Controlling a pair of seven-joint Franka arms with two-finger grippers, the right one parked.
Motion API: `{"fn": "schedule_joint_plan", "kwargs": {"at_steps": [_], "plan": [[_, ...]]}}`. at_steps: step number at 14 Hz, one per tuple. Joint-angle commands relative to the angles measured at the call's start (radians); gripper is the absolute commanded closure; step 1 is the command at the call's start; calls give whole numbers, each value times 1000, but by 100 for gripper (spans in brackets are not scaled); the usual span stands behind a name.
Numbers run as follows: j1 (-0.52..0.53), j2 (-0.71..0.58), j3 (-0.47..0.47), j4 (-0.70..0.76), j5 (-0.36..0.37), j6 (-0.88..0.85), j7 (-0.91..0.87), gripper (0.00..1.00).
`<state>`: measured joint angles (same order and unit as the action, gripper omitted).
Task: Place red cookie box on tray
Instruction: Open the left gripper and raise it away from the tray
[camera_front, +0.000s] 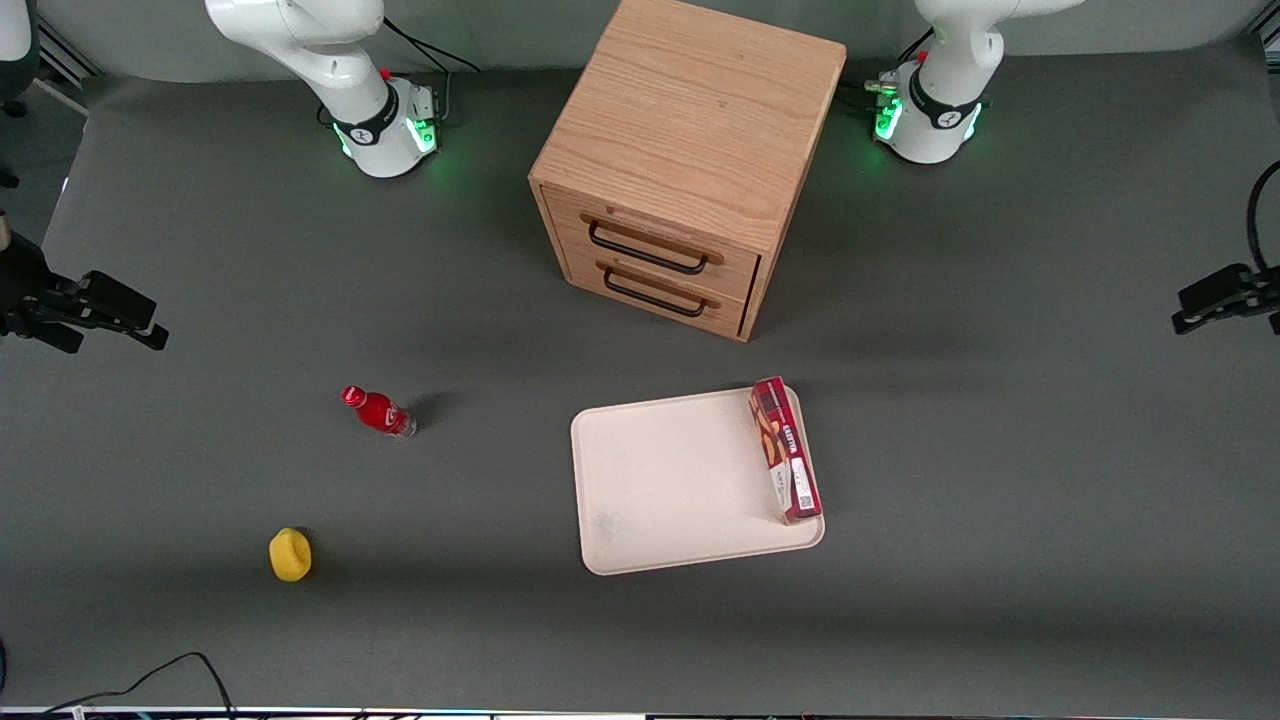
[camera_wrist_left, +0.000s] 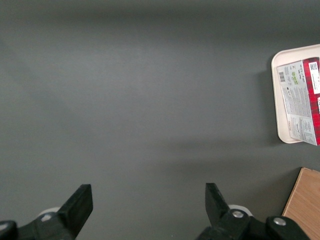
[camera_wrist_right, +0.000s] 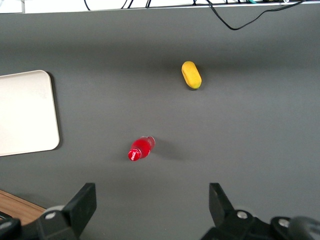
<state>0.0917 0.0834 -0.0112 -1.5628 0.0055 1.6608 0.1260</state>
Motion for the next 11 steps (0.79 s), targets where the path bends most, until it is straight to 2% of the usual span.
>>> {"fn": "schedule_joint_plan", "kwargs": {"at_steps": [1,11], "plan": [[-50,-4,2,-17,2,5,-29,0],[-53,25,0,15,-7,-1,-28,0]]}}
